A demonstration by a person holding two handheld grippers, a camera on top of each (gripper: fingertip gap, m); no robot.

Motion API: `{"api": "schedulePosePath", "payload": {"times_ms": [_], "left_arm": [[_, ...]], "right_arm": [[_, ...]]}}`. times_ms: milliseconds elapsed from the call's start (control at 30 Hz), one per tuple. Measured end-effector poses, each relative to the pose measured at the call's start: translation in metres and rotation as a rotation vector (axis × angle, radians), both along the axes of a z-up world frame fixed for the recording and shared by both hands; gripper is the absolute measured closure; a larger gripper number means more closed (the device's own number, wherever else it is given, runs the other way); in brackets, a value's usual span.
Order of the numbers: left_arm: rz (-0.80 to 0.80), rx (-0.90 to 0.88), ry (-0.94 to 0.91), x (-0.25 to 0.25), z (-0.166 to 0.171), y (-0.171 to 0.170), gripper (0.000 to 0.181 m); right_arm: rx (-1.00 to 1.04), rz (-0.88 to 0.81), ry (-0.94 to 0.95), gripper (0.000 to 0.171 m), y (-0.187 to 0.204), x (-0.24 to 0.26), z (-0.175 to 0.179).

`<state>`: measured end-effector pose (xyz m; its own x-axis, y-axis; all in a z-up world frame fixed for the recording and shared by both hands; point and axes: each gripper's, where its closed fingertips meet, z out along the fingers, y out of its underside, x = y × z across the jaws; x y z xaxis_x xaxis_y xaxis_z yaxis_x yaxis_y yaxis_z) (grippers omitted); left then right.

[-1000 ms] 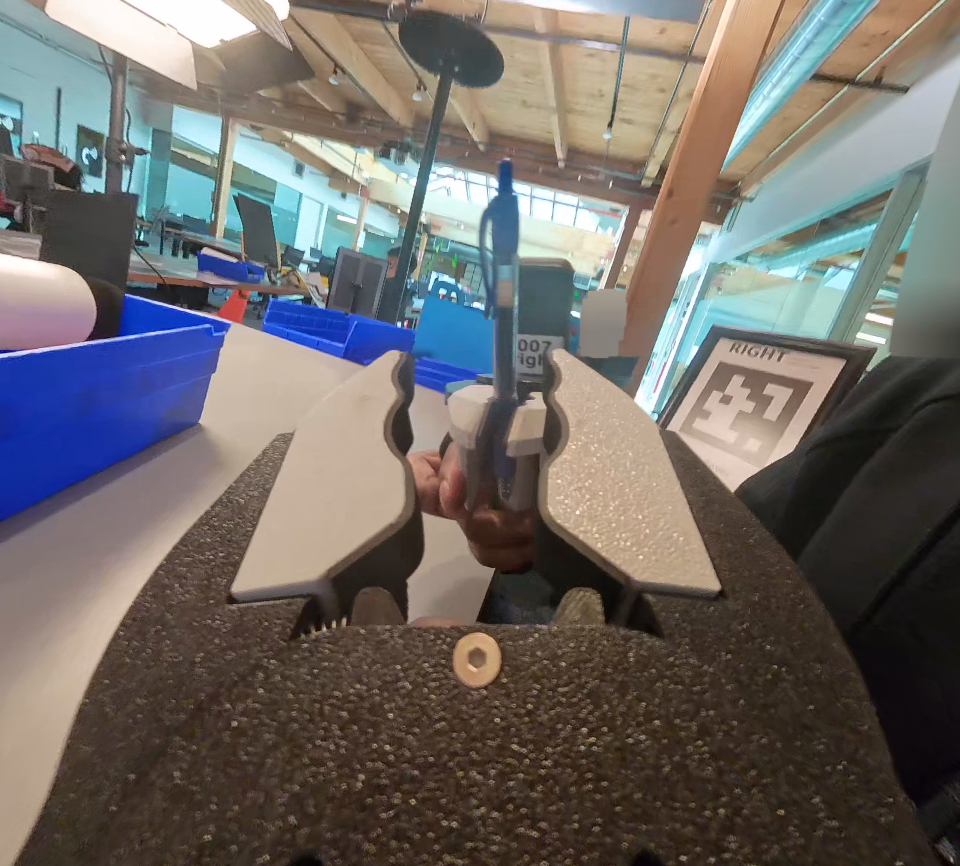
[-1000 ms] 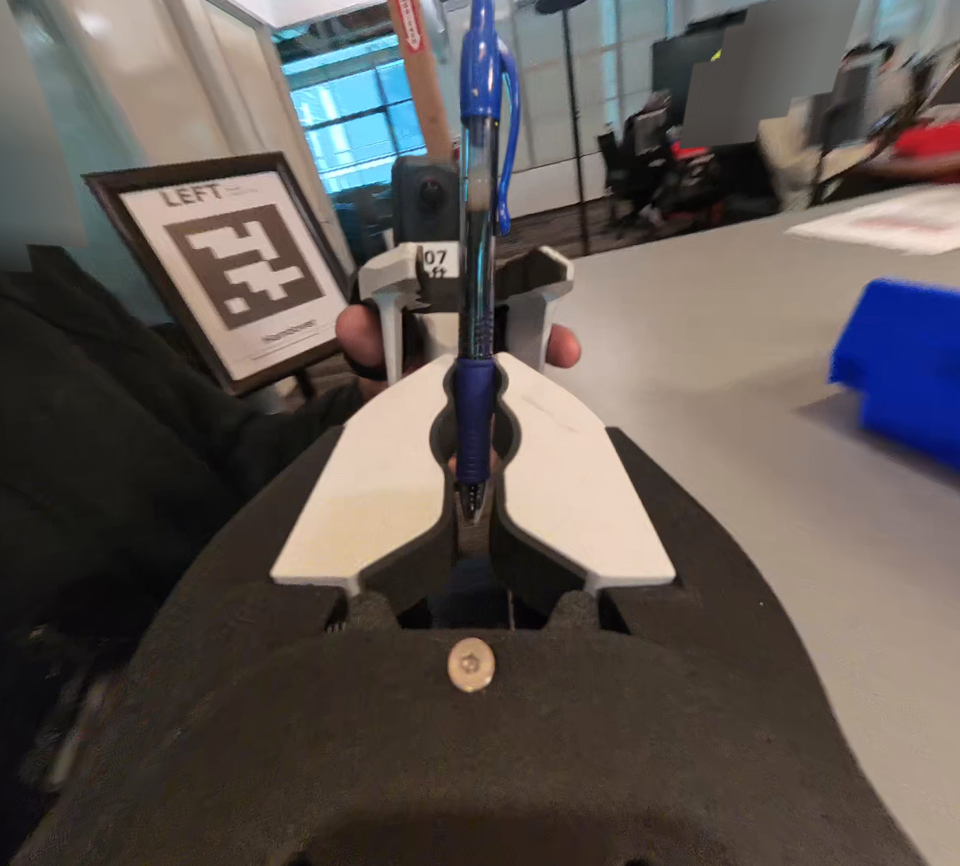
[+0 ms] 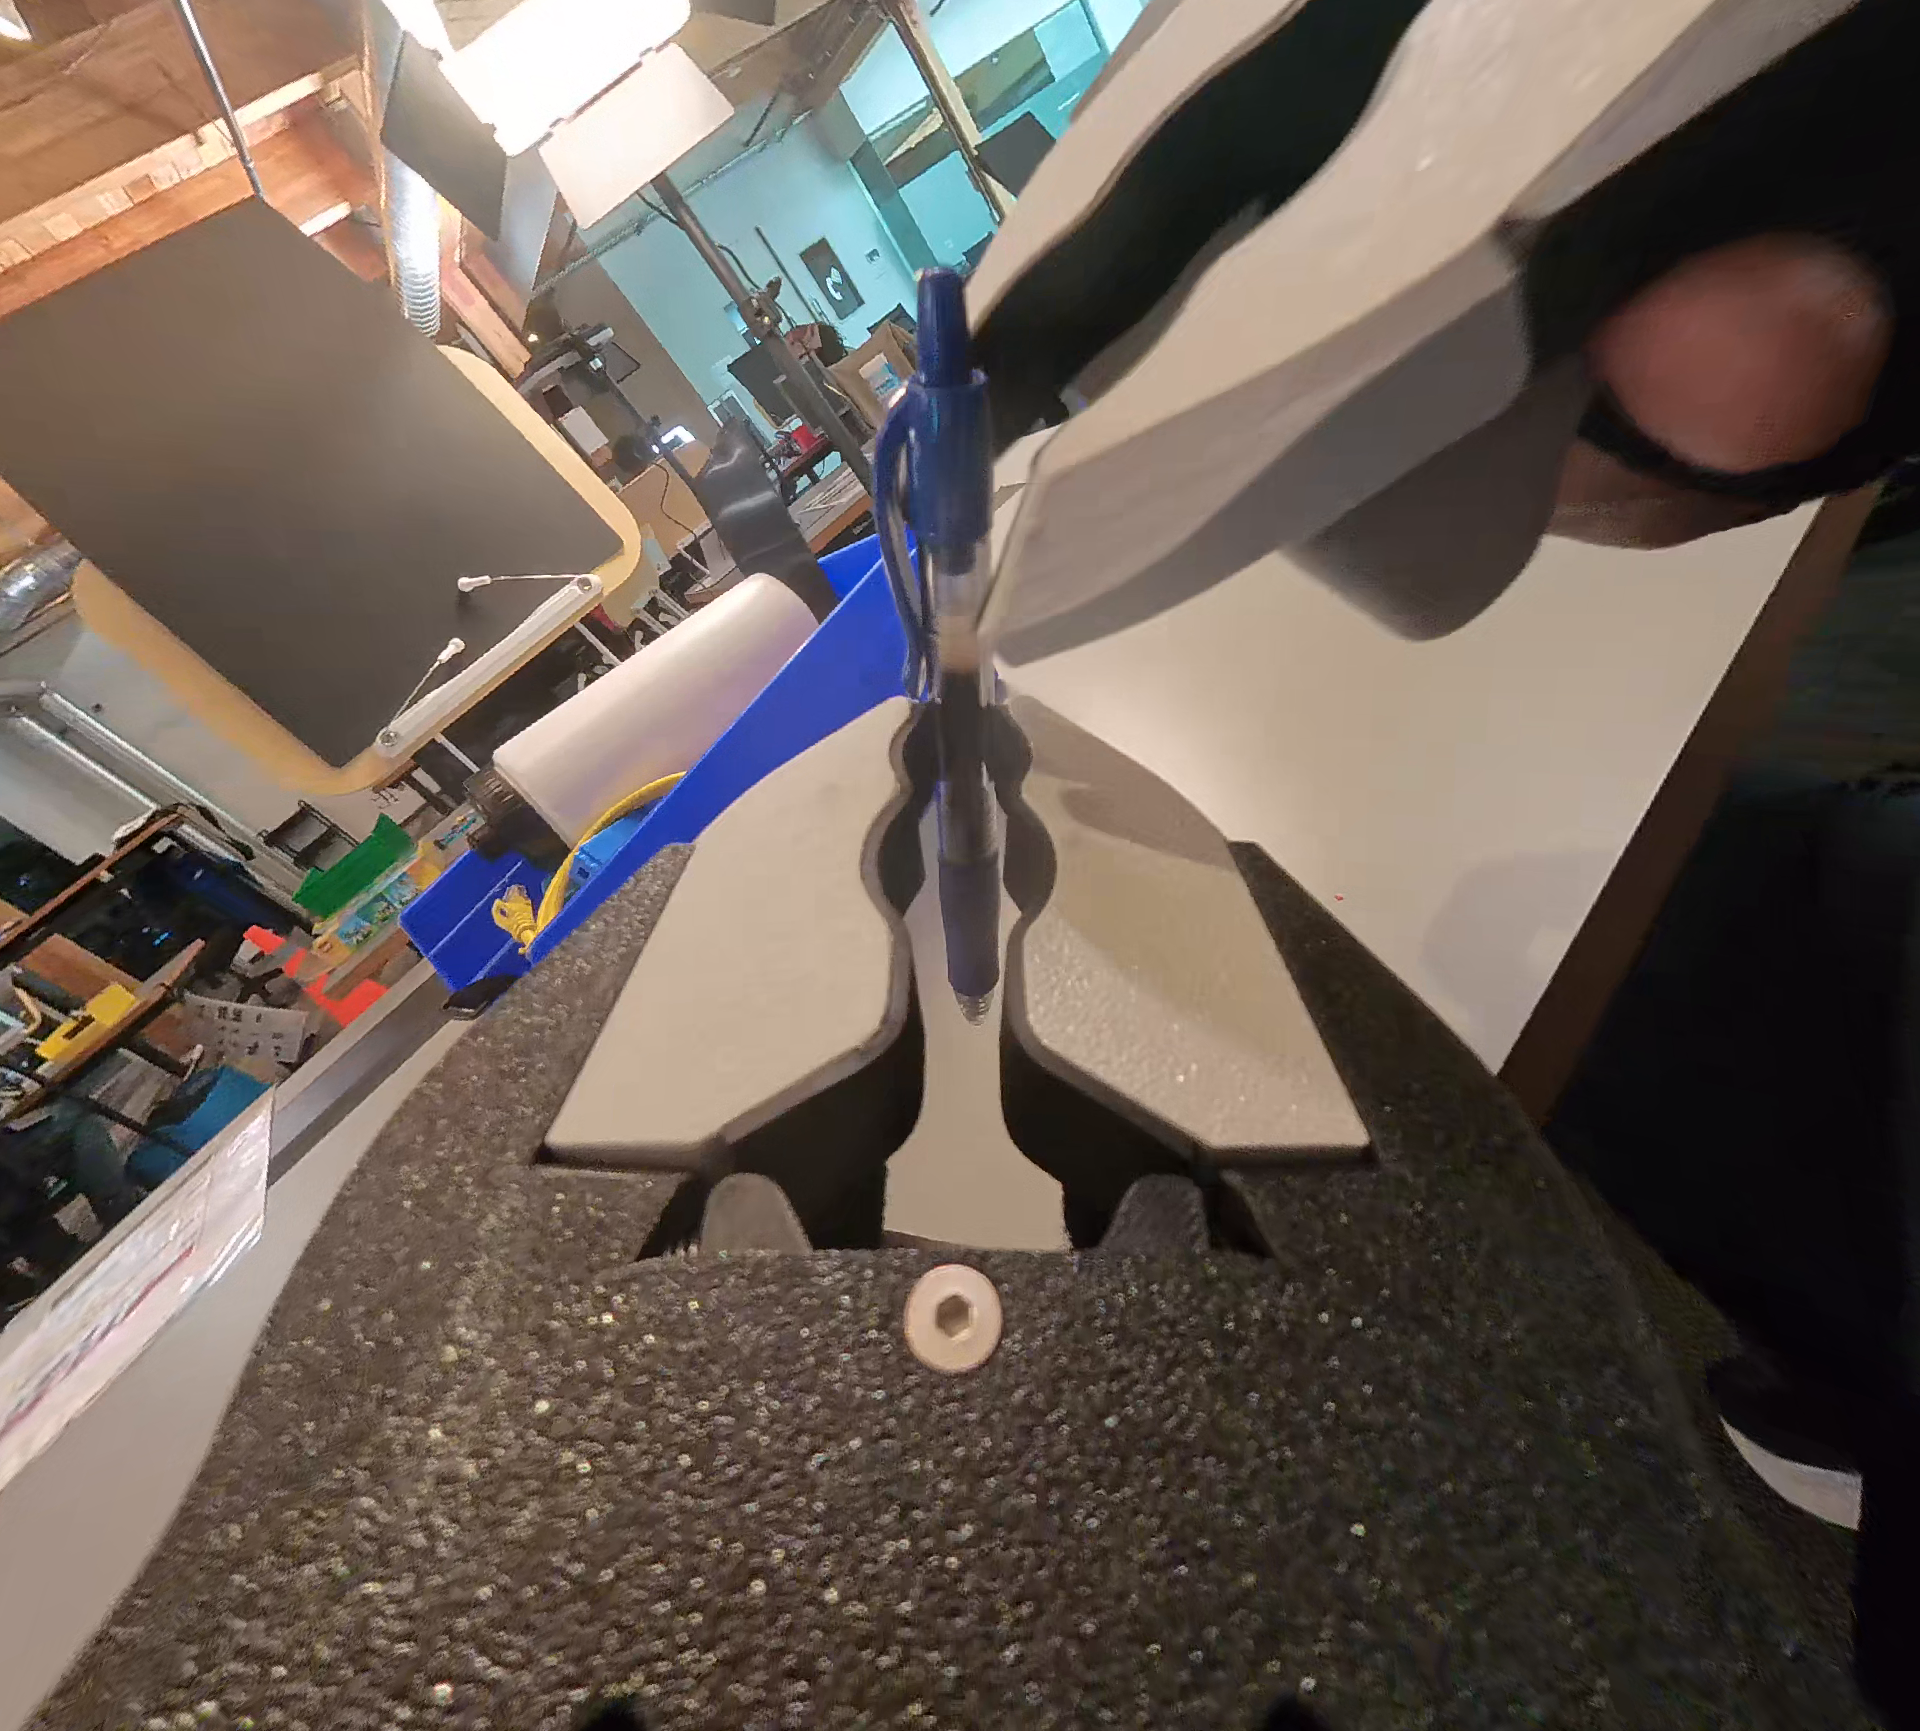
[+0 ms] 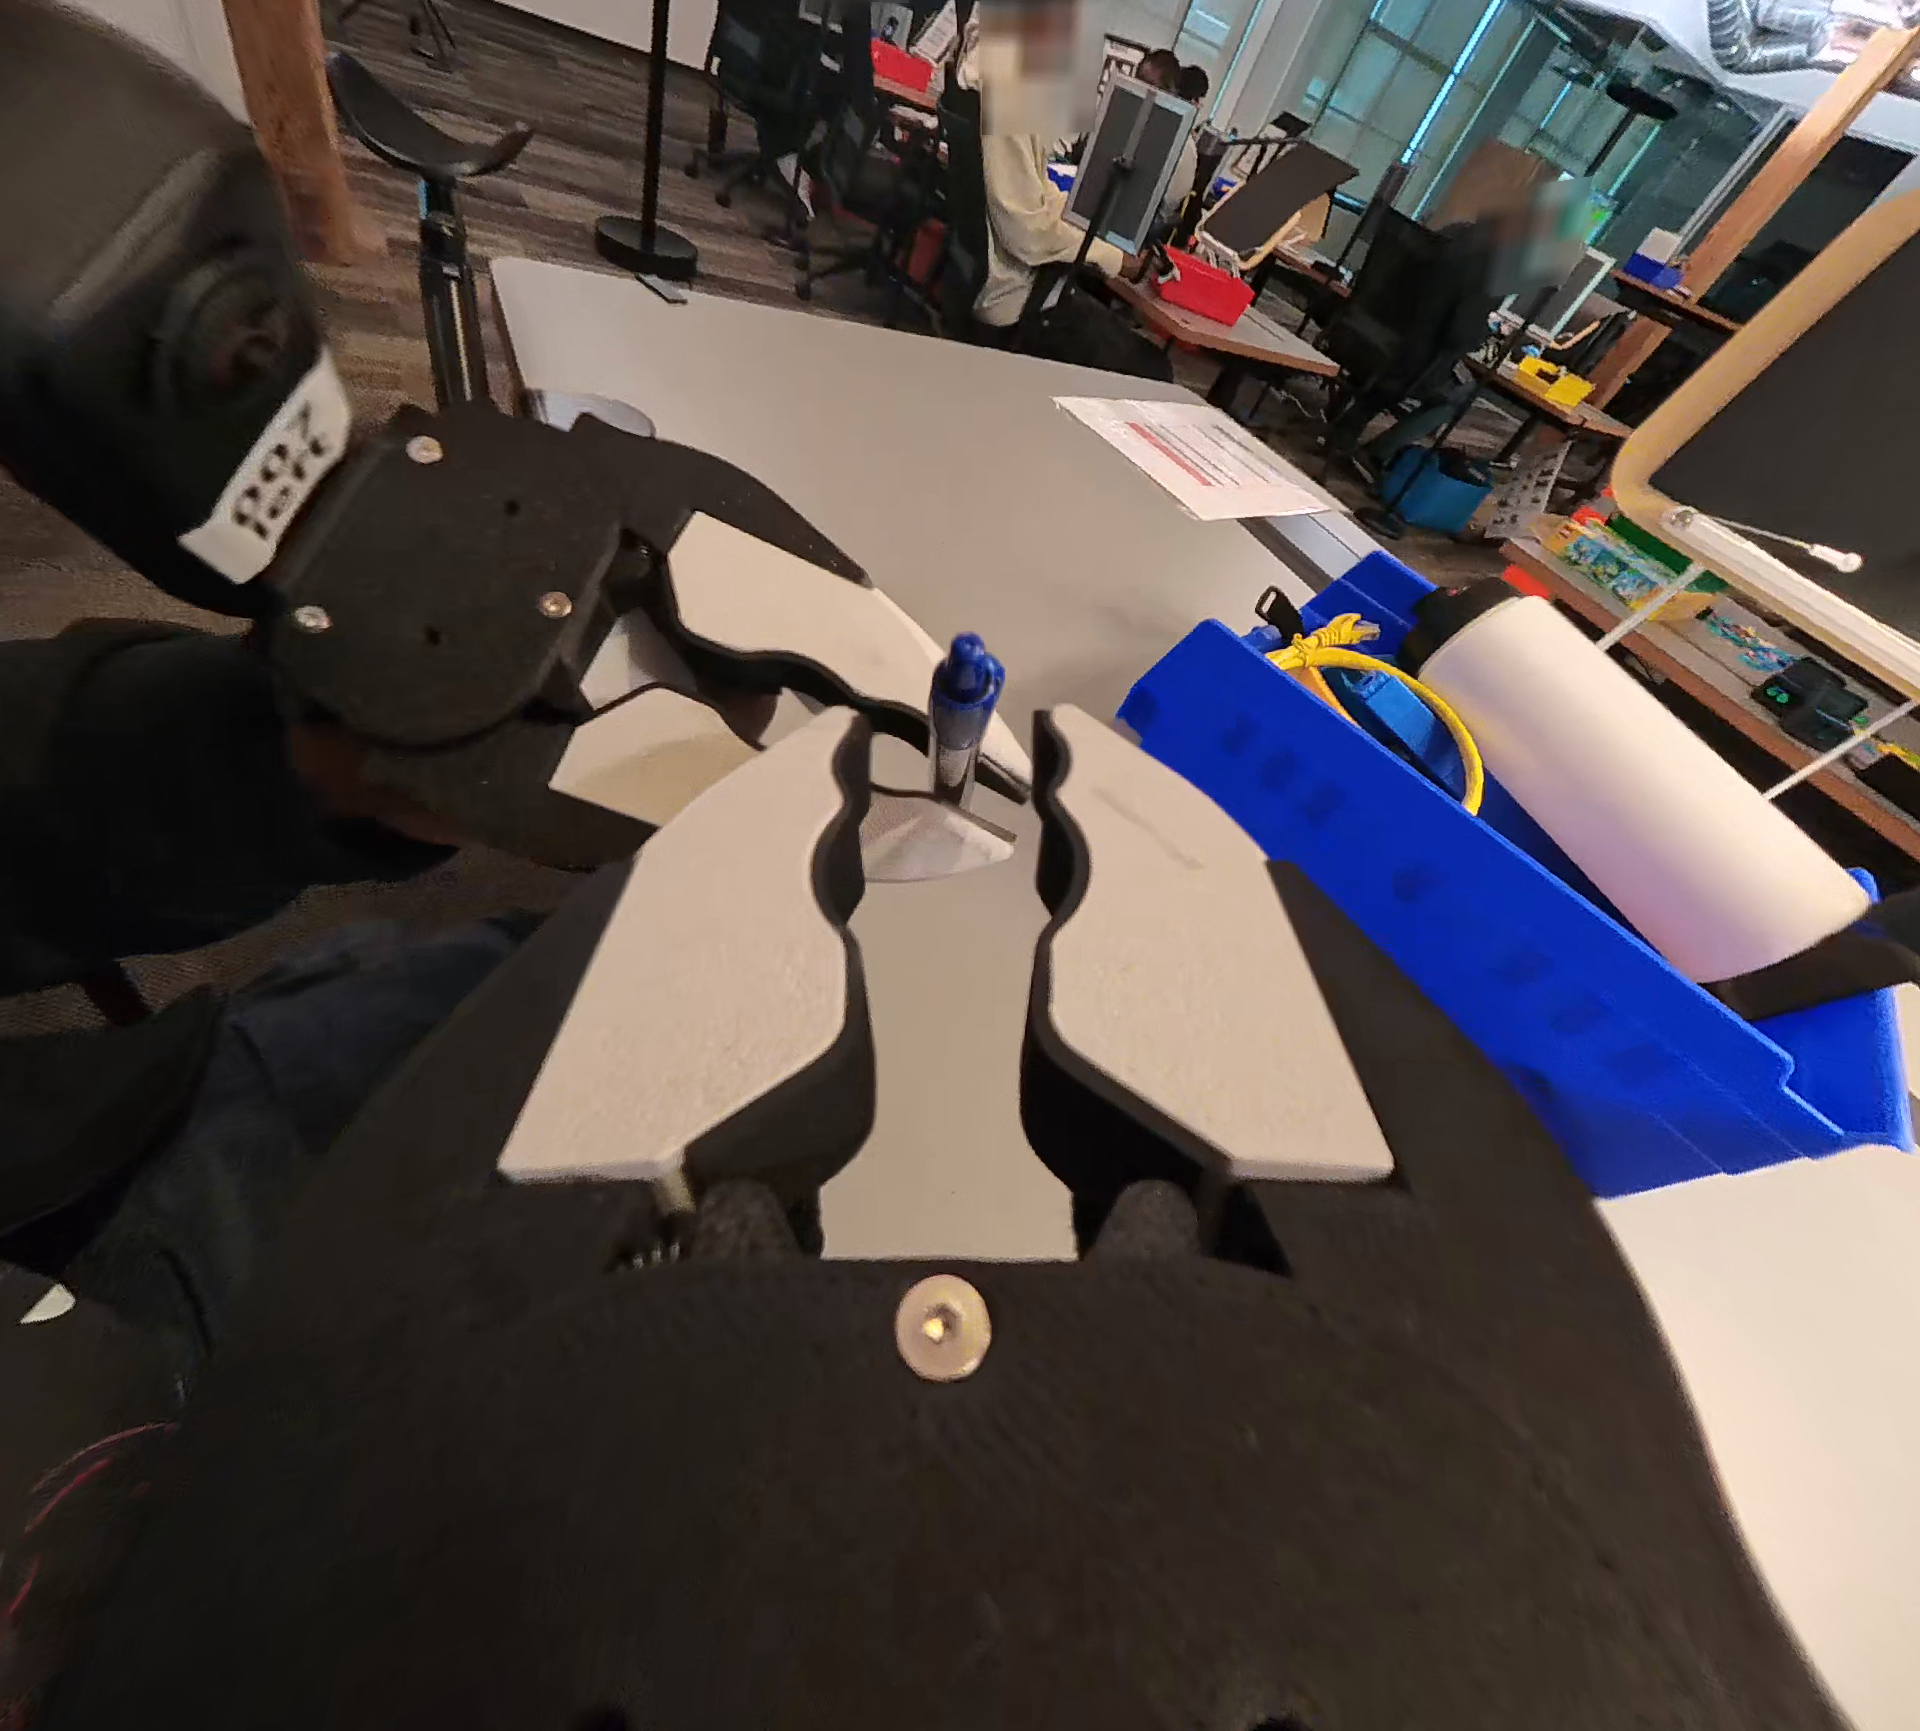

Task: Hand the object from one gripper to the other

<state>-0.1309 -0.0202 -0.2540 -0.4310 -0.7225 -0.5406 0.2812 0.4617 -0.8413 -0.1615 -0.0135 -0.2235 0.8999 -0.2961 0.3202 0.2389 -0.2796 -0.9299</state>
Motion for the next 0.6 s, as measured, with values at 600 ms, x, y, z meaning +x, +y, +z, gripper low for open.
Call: {"api": "schedulePosePath", "payload": {"times_ms": [600], "left_arm": [[-0.413,-0.814,0.325,-0.002,0.027,0.023,0.118]], "right_arm": [[0.381,0.169,0.275,0.161,-0.029,0.023,0.030]]}}
